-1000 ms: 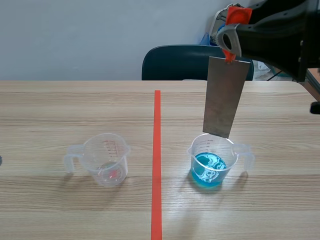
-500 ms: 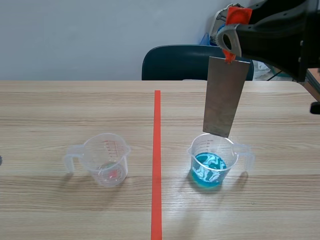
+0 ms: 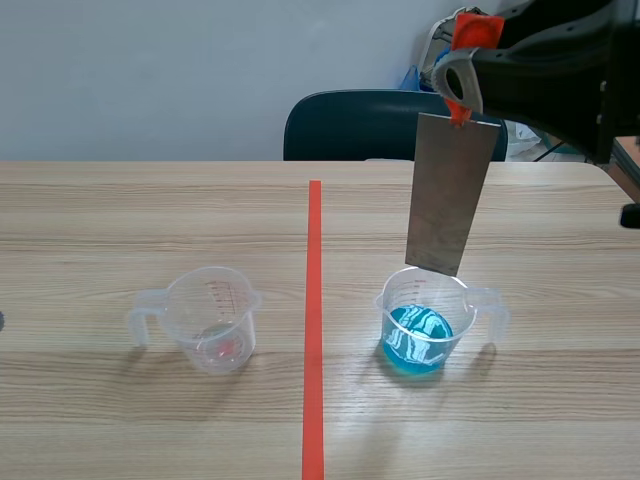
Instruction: Do the redox reaction experiment
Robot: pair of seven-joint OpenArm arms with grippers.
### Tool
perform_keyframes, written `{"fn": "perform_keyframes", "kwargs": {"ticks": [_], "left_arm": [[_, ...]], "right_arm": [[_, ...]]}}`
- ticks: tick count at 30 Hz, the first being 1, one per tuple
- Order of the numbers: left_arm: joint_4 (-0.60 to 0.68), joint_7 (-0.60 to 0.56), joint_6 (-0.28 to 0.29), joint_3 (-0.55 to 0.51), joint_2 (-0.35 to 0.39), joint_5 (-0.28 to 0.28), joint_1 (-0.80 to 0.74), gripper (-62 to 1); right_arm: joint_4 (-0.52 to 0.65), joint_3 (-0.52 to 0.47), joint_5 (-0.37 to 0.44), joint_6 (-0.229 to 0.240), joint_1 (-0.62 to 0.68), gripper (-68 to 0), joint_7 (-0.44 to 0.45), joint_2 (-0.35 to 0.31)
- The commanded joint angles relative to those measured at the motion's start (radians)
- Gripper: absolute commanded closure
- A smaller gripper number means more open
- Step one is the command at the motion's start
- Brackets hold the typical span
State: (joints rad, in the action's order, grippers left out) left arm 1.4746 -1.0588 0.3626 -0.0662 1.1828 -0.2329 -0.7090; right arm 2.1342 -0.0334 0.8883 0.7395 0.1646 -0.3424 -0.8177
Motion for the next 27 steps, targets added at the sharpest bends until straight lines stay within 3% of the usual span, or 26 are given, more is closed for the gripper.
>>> {"fn": "perform_keyframes", "kwargs": {"ticks": [1, 19, 27], "left_arm": [[0.012, -0.014, -0.002, -0.002, -0.008, -0.01, 0.006, -62.3], [0.012, -0.012, -0.002, -0.002, -0.008, -0.01, 0.006, -62.3], [0.012, 0.077, -0.002, -0.002, -0.008, -0.01, 0.006, -62.3]], "right_arm": [[0.014, -0.013, 0.014, 0.006, -0.01, -0.8, 0.011, -0.007], [0.014, -0.013, 0.014, 0.006, -0.01, -0.8, 0.011, -0.007], [0.014, -0.013, 0.014, 0.006, -0.01, -0.8, 0.011, -0.007]]}}
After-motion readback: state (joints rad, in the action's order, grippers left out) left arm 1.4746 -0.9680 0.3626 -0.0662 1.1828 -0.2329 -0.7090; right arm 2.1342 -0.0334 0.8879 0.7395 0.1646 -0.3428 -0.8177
